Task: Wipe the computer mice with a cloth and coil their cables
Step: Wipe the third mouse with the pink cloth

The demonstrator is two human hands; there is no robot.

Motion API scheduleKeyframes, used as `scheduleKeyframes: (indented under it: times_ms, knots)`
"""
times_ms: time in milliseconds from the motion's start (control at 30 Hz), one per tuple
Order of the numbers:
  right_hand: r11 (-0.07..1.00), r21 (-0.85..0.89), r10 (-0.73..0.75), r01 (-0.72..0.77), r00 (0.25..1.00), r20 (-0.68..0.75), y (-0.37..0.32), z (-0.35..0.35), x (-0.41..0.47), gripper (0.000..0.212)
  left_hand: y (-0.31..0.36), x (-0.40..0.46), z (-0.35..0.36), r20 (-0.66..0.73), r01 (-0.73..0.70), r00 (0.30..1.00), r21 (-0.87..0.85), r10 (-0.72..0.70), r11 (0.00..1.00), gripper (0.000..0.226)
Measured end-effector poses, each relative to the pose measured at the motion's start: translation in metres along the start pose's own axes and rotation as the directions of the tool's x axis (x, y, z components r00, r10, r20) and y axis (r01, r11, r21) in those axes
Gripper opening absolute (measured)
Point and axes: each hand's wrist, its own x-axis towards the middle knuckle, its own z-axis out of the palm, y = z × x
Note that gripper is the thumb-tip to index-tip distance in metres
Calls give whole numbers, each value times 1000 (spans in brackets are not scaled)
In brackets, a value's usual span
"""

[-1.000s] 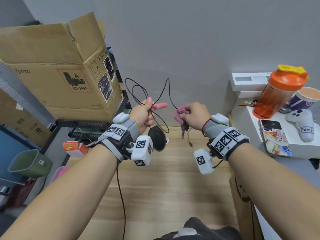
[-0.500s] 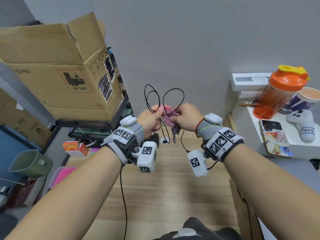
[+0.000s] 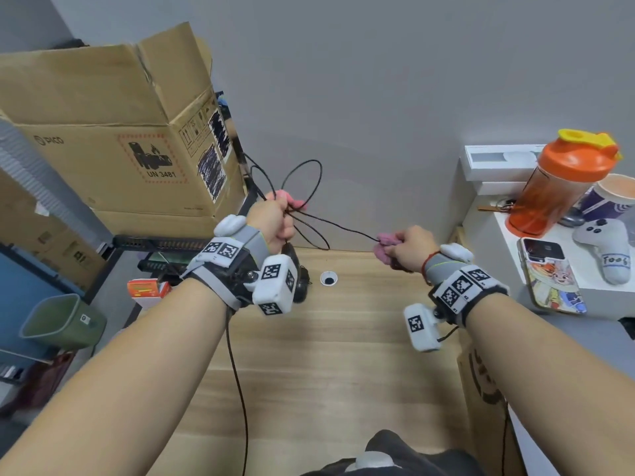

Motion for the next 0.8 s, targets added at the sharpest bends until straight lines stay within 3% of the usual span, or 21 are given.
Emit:
scheduleKeyframes:
  times_ms: [100, 167, 300, 467, 567, 667, 800]
  knots:
    - [998, -23, 61, -63, 995, -74, 8, -6, 7, 11, -9, -4, 7, 24, 80, 996, 205, -87, 976, 34]
    - [1000, -4, -6, 5, 993, -117, -5, -9, 9, 11, -15, -6, 10, 1, 42, 999, 336, -45, 941, 32]
    - [978, 57, -189, 199, 971, -144, -27, -16, 8, 14, -23, -7, 12, 67, -3, 997, 405, -27, 914, 27]
    - [934, 68, -338, 351, 929, -154, -49, -15, 0, 15, -27, -16, 21, 216, 10, 964, 556, -156, 831, 58]
    - [924, -29, -381, 381, 913, -144, -56, -9, -1, 15, -24, -23, 26, 216, 39, 951, 625, -221, 780, 68]
    - [915, -90, -402, 393, 907, -124, -55, -2, 2, 8, -26, -24, 28, 173, 41, 964, 649, -200, 760, 50]
    - [894, -134, -443, 428, 890, -107, -48, 7, 5, 8, -28, -19, 27, 162, 76, 971, 488, -176, 870, 20]
